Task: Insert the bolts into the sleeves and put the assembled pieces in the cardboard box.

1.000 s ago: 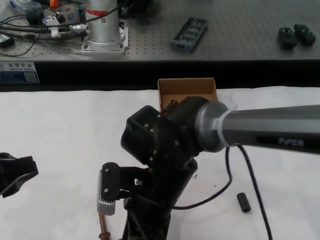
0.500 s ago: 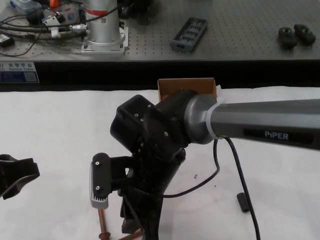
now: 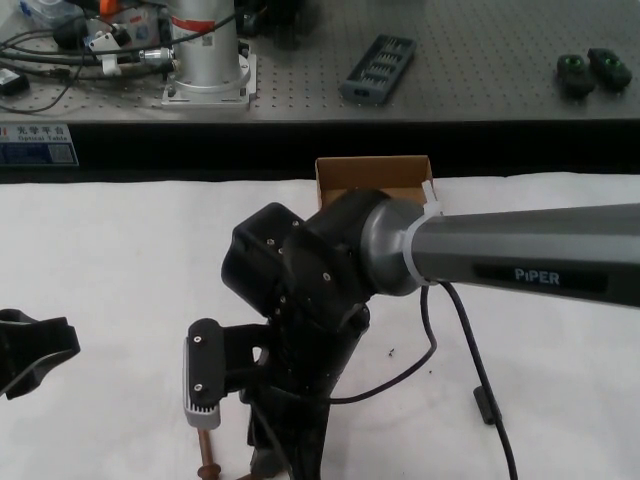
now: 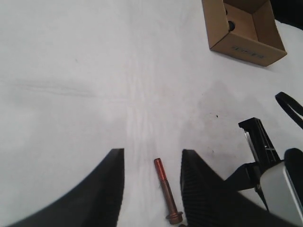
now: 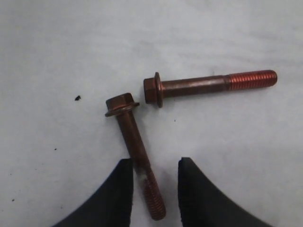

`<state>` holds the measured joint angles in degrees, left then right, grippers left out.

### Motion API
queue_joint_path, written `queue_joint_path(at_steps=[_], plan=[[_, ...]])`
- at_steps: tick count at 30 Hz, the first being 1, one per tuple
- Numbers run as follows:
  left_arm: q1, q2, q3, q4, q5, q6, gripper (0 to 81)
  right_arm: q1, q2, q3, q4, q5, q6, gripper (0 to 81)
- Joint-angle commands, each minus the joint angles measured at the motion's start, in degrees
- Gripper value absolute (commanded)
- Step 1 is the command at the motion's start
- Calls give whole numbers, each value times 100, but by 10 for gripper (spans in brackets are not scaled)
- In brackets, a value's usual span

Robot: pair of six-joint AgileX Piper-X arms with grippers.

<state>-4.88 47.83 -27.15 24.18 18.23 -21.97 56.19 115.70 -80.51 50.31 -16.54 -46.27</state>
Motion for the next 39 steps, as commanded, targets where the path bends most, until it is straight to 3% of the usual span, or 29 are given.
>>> queue_joint_path(at_steps=[1,17,24,36,39], plan=[[17,-42,-19,-26,49,57,294,-4,54,-57,58,-72,11,241],[17,-80,-19,73,39,178,294,287,69,-57,-44,-154,34,241],[17,-303,-19,501,-882,707,294,287,95,-57,-101,-154,17,241],[17,-369,-19,745,-903,882,294,303,312,-47,-161,-154,35,241],[17,-369,-19,745,-903,886,294,303,312,-47,-171,-141,35,193]])
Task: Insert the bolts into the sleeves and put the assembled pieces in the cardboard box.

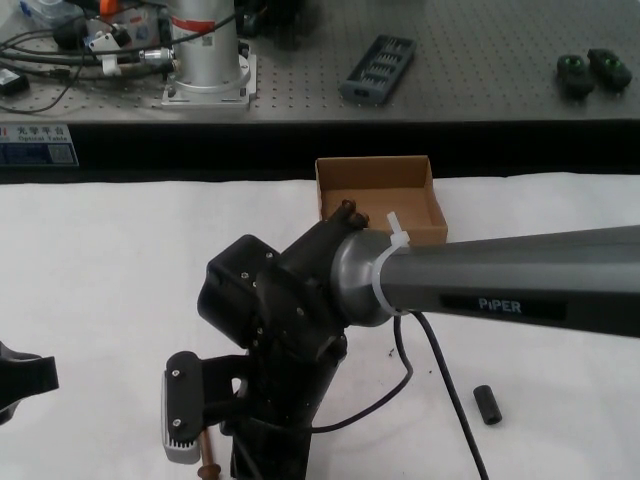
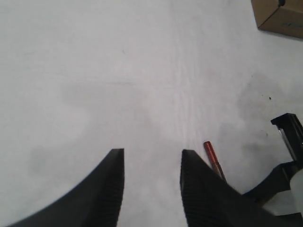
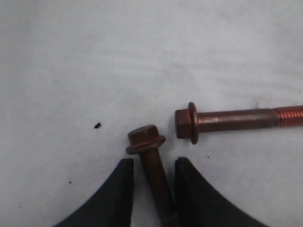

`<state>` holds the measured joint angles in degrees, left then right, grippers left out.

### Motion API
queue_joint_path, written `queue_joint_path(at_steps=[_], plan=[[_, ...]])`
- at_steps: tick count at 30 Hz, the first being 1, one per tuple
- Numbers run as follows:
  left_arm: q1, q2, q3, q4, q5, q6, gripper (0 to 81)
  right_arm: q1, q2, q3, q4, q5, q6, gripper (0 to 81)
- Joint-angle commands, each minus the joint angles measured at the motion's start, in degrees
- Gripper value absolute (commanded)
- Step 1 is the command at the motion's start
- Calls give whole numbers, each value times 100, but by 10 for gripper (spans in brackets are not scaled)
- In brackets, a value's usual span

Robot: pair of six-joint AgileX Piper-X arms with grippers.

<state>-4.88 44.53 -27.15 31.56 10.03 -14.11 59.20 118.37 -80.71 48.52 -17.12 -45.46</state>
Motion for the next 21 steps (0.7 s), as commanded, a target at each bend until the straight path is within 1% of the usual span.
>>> queue_joint_path(at_steps=[1,6,8,15,19,21], plan=[[17,-39,-19,8,-84,100,294,3,45,-27,8,-41,-47,161],[17,-39,-19,8,-84,100,294,3,45,-27,-55,231,-47,6],[17,-39,-19,8,-84,100,294,-12,61,-27,-142,382,-47,21],[17,-39,-19,191,-84,117,294,-126,73,0,-267,417,86,22],[17,-39,-19,187,-70,117,294,-221,88,101,-252,880,86,22],[17,-39,-19,187,-35,117,294,-286,88,167,-254,949,86,22]])
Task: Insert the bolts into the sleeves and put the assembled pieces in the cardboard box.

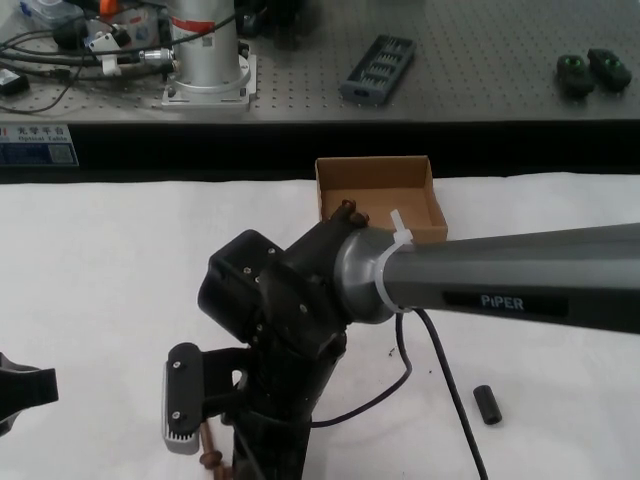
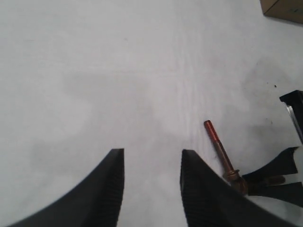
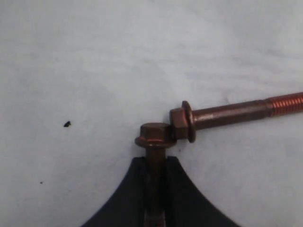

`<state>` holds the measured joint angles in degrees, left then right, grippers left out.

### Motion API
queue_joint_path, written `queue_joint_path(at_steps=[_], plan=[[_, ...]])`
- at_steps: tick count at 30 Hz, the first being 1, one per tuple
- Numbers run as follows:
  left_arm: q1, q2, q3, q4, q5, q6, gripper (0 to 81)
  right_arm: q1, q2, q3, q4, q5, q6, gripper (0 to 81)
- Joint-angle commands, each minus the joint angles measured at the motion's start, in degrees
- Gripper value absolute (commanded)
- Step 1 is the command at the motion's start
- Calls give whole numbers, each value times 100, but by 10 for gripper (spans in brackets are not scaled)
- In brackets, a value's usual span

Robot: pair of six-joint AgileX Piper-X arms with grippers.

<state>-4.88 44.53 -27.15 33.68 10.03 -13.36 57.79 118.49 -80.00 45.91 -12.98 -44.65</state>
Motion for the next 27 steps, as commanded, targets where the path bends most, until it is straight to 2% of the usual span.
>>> queue_joint_path(at_steps=[1,7,11,14,18,27], plan=[[17,-39,-19,-26,-35,43,294,-181,75,118,19,534,6,22],[17,-39,-19,-26,-9,-26,294,-337,75,135,-31,534,243,22],[17,-39,-19,-26,442,-250,294,-410,21,135,-18,559,328,22],[17,-39,-19,-26,492,-285,294,-457,-127,135,5,557,474,22],[17,-39,-15,-26,687,-466,294,-552,-493,121,17,557,676,22],[-5,-39,296,-279,1601,-1382,294,-838,-1661,121,103,464,1452,22]])
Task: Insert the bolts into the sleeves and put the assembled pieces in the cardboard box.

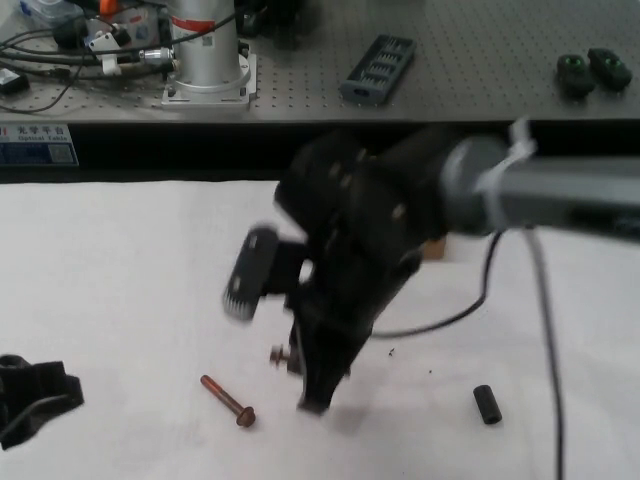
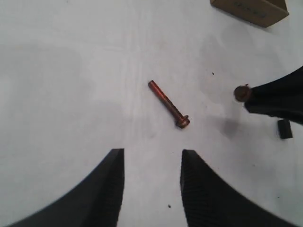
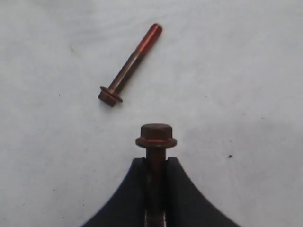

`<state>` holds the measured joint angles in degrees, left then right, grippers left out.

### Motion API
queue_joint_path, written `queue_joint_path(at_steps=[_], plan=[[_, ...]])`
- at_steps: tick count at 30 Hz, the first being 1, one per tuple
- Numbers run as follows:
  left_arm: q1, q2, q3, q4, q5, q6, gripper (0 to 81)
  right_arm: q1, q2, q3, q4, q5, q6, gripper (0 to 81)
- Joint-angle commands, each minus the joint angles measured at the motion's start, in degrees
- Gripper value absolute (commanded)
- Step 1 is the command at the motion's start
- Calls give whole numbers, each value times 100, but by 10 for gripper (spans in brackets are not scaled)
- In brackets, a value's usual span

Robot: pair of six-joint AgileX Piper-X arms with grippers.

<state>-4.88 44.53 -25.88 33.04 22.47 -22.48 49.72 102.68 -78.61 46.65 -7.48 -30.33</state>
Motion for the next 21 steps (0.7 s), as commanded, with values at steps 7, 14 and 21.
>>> queue_joint_path(at_steps=[7,14,21], plan=[[-735,-39,341,-500,397,-1584,294,-60,-807,-18,463,-85,383,22],[-2137,131,338,-1042,-151,-3065,294,-60,-1255,-18,543,-85,632,22],[-3144,614,338,-1042,-226,-4101,294,-60,-1546,-18,619,-85,889,22]])
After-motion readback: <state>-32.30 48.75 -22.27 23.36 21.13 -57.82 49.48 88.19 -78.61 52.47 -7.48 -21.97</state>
